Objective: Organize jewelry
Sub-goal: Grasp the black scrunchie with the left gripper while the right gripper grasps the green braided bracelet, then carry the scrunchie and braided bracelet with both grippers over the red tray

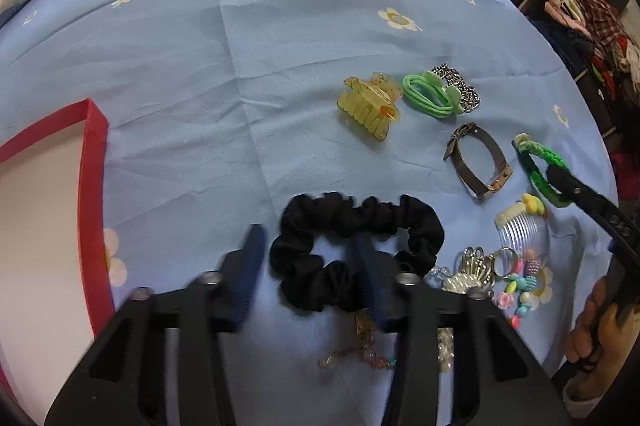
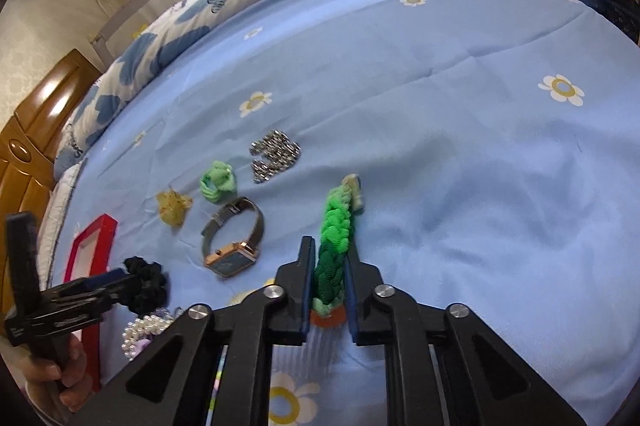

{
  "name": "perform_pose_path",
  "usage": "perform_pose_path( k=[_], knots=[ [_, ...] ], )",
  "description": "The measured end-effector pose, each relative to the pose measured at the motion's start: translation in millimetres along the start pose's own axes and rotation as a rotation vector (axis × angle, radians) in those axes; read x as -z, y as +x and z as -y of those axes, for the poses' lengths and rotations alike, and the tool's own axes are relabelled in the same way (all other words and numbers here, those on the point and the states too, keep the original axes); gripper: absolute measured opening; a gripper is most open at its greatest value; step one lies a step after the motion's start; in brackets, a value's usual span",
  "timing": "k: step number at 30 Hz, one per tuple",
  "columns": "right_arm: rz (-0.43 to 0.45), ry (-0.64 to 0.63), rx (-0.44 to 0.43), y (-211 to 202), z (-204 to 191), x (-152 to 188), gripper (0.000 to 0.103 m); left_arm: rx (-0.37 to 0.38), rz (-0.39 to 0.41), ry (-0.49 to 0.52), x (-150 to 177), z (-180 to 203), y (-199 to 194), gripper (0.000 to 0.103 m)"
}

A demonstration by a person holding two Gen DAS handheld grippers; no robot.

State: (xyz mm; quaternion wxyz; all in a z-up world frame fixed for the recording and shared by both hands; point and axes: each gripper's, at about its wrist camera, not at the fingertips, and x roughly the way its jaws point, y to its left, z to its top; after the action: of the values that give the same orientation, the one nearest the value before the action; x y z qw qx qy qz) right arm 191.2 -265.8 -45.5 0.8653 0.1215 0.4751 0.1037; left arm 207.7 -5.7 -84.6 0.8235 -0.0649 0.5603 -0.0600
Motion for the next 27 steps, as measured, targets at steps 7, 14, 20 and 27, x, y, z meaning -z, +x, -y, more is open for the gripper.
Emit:
perform_pose_path(
  k=[7, 14, 20, 27],
  knots=[
    [0.061, -0.023, -0.061, -21, -16, -1, 0.011, 0.038, 0.04, 0.019, 2, 2, -18, 0.009],
    [0.099, -0.046, -0.144, -44, -50, -2, 0.011, 0.052, 0.124, -0.033, 15, -18, -66, 0.009],
    [0.081, -0.085, -0.225, -45, -94, 6, 0.011, 0.054, 0.18, -0.124, 39, -62, -105, 0.009],
    [0.024, -0.169, -0.328, -30, -159, 24, 0.011, 0.015, 0.229, -0.251, 64, -118, -132, 0.009]
  ],
)
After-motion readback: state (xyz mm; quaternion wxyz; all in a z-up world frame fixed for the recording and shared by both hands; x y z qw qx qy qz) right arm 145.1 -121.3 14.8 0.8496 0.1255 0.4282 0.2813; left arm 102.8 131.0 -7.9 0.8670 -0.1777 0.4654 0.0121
